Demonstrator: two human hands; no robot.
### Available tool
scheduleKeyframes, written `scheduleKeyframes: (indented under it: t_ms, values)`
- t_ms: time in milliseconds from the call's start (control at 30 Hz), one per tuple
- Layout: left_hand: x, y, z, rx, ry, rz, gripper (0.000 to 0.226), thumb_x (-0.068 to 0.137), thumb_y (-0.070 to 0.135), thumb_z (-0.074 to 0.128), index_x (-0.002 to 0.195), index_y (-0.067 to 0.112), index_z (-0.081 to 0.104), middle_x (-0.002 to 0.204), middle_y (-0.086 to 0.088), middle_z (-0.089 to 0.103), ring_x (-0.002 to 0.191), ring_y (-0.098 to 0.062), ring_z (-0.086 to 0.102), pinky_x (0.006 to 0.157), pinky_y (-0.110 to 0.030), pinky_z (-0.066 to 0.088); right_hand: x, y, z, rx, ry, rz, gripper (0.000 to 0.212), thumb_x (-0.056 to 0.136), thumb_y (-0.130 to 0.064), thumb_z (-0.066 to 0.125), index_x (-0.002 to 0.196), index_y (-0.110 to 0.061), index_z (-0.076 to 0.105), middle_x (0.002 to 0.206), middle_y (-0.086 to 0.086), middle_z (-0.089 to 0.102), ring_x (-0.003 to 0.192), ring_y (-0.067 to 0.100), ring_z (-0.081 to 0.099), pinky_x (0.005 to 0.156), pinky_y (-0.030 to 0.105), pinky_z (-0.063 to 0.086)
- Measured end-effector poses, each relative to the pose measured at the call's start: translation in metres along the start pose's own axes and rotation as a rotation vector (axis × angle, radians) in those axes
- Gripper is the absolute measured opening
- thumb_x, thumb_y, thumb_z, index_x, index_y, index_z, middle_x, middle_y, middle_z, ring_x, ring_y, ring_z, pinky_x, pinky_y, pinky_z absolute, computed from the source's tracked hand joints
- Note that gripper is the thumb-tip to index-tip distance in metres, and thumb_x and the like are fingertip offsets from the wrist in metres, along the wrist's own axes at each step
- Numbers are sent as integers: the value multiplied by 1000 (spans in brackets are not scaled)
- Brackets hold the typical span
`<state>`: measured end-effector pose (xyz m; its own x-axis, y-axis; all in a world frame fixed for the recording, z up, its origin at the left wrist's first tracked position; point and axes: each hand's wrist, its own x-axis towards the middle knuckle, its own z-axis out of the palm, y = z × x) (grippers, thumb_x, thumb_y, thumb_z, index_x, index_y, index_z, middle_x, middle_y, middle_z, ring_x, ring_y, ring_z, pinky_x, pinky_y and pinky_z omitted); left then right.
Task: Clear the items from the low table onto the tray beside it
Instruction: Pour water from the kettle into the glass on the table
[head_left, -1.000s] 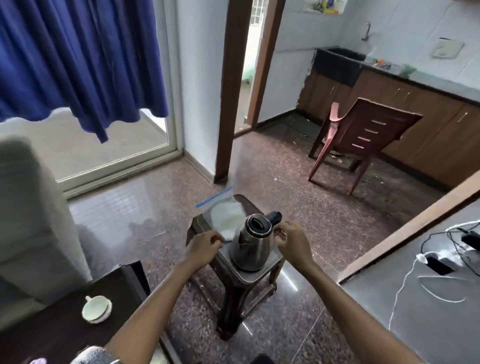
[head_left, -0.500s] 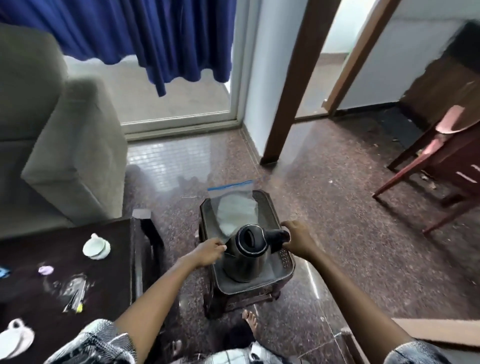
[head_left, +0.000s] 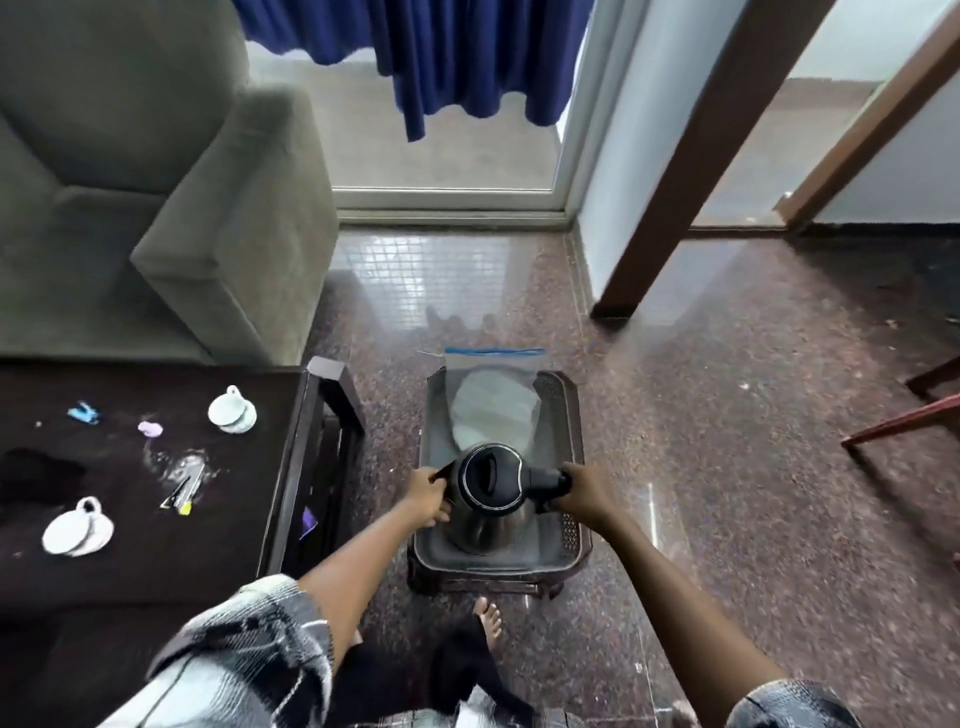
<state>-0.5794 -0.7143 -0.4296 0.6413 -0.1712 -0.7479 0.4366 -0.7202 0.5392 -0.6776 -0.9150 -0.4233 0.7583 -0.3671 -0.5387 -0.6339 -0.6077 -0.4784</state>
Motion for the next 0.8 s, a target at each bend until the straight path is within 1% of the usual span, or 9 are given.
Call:
scheduleKeyframes:
  t_ms: [100,200,300,400,467,533,600,733,800]
  values:
    - [4,0,4,3,103,-6,29,92,-3,33,80,12,55,51,-7,53,25,-6,47,31,-16,37,2,-3,1,95,20,-21,48,60,-10,82,55,-29,38,67,1,50,72,14,45,48,20,26]
    - [3,-5,3,3,168,22,41,88,-4,39,57,22,48,44,-3,53,38,-14,50,44,-23,42,5,0,1,150,-11,-34,38,57,-6,82,58,-23,49,70,6,53,71,14,45,50,25,28]
    - [-2,-8,-2,-39,154,56,38,88,-3,41,61,20,54,41,0,54,31,-8,48,41,-22,39,5,1,-1,210,-13,-49,26,54,0,81,71,0,62,68,7,52,69,15,45,55,29,28]
    - [-13,-7,-18,-104,127,99,26,88,-2,42,81,11,64,35,6,54,26,-2,46,38,-19,38,-7,-10,-14,308,-26,-102,27,56,9,77,77,13,60,65,7,50,63,13,46,49,20,37]
    - [-24,-7,-32,-132,123,141,25,89,0,43,91,7,67,36,7,56,27,-2,47,39,-19,39,-19,-24,-26,326,-41,-149,22,58,9,78,73,9,61,61,4,50,52,2,44,43,10,33]
    - [-40,-7,-50,-169,115,190,26,89,-1,42,94,3,67,41,4,57,29,-2,48,38,-17,40,-30,-40,-37,355,-85,-199,22,59,10,78,65,0,59,56,0,49,43,-4,44,42,8,36]
    - [-58,-9,-69,-203,112,236,27,90,-2,41,97,2,67,45,-1,58,32,-4,49,38,-17,41,-40,-57,-43,381,-141,-240,23,59,5,82,67,2,60,58,1,52,48,-1,48,48,14,45]
    - [-90,-22,-113,-276,136,311,28,92,-1,39,96,7,65,43,0,58,34,-9,50,39,-18,41,-60,-101,-43,382,-174,-334,34,56,-15,89,67,-1,60,60,2,54,56,9,51,54,24,40]
    - [-103,-37,-138,-298,160,329,27,91,0,39,91,10,64,40,1,58,32,-9,50,38,-18,40,-71,-127,-33,402,-185,-369,37,55,-16,89,71,3,61,63,5,57,60,11,53,56,25,42]
